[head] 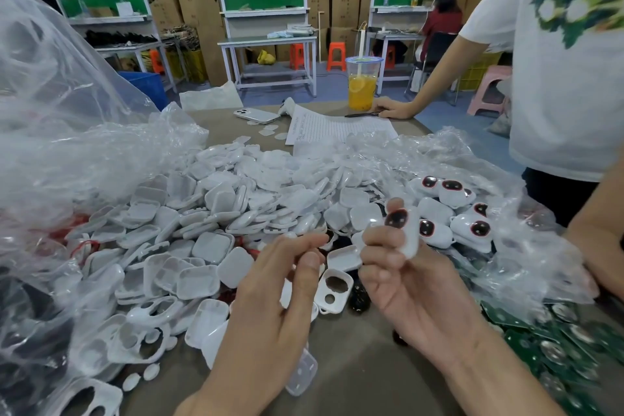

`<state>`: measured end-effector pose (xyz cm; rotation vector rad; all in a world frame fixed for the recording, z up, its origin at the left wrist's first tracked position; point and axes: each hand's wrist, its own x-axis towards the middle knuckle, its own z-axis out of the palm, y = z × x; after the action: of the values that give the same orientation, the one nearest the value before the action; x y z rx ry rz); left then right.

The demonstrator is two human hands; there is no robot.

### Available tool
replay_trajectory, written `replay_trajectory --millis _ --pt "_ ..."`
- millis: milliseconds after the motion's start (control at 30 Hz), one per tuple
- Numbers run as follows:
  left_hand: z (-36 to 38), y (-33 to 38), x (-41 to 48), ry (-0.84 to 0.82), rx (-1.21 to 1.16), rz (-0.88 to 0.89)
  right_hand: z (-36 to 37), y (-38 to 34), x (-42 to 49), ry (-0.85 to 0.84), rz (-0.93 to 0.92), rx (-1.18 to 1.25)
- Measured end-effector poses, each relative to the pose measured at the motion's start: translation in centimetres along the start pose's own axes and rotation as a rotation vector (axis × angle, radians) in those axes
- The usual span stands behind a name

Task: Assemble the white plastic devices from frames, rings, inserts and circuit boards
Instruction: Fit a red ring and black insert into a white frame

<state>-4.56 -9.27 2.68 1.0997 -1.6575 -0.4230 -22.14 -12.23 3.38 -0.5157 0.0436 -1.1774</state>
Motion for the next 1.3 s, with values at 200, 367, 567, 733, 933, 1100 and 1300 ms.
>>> replay_trajectory --millis 200,367,567,733,933,1100,1300 --pt "0.2 -0.3 -0.2 -0.05 0.05 0.027 0.7 -0.2 -0.4 -0.106 0.117 0.163" --pt "0.4 -0.5 -0.3 -0.082 0.093 0.084 0.9 -0.3 -0.4 -0.056 0.135 0.153" --pt "0.7 -0.4 -0.4 -0.105 0.15 0.137 0.8 -0.8 -0.5 -0.071 0.152 0.153" --pt "0.3 -0.4 -0.5 -0.139 0.169 0.117 0.3 -2.1 -0.6 -0.041 0.002 0.209" --pt "0.6 -0.2 -0.6 -0.238 0.238 0.154 0.1 -3.4 -0.4 0.237 -0.289 0.088" --pt "1.2 0.2 -1.1 -0.364 0.34 0.308 0.4 -3.3 -0.2 0.327 -0.341 -0.056" --pt "2.3 0.9 -1.6 -0.507 0.442 0.432 0.8 -3.4 -0.1 0.396 -0.342 -0.088"
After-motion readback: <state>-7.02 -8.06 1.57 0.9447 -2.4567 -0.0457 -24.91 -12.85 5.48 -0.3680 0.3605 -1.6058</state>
